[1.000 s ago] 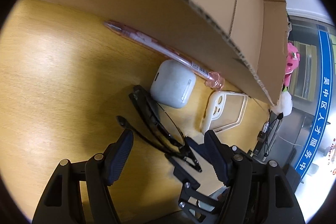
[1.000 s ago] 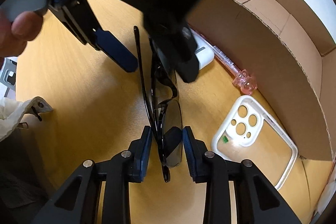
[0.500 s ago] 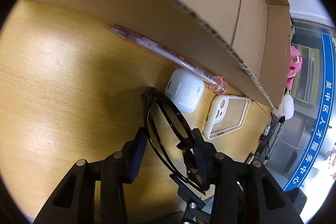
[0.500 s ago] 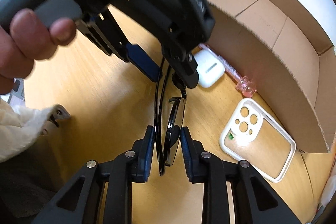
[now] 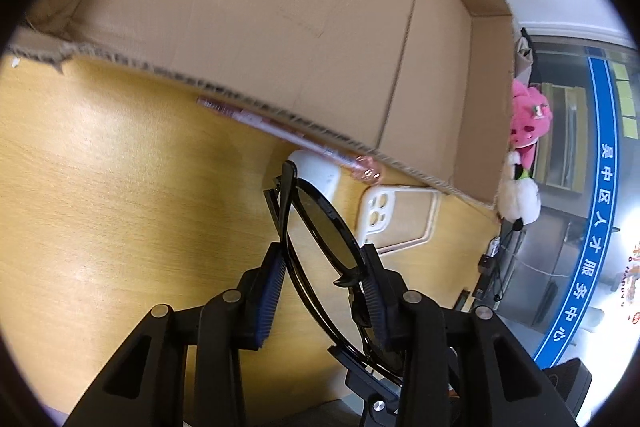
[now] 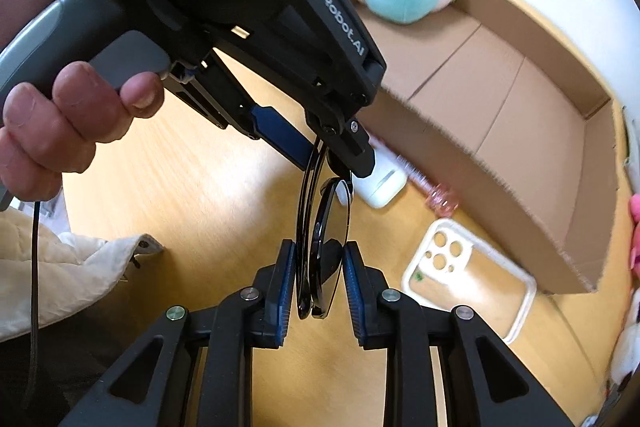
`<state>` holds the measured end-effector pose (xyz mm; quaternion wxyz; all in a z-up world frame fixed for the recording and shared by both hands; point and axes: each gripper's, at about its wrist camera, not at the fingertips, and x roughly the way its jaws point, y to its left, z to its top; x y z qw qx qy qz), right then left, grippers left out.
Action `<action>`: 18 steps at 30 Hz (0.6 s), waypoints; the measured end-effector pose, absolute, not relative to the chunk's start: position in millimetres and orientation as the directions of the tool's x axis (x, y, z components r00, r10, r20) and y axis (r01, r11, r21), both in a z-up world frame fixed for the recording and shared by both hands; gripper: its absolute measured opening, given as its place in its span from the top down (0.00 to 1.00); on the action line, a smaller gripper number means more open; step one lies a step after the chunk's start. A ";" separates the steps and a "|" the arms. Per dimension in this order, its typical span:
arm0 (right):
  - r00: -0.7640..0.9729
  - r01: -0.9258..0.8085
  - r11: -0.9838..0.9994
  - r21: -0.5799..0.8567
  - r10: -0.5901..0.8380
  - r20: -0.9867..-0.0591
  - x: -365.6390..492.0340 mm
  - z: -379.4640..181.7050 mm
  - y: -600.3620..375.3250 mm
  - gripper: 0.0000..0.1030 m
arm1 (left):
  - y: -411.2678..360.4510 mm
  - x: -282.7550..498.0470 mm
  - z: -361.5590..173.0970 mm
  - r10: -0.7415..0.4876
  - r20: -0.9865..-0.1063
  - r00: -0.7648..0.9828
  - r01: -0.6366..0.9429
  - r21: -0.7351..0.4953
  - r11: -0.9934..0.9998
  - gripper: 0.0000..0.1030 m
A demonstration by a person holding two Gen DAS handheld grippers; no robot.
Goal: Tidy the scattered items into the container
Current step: 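Lower the black sunglasses into the box with the right gripper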
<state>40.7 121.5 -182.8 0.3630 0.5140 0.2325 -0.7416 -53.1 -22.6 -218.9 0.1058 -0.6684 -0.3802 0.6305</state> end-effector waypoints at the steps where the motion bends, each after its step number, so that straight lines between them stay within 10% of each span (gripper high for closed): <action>1: -0.223 0.780 -0.626 0.013 -0.297 -0.928 40.9 -179.5 121.4 0.75 | -22.3 -55.1 -213.5 0.640 -0.763 -0.094 0.368 -0.624 -0.690 0.64; 18: -0.462 0.710 -0.700 -0.081 -0.376 -0.803 0.4 -91.7 128.2 0.75 | -37.1 -115.7 -92.6 0.567 -0.781 -0.261 0.182 -0.617 -0.766 0.65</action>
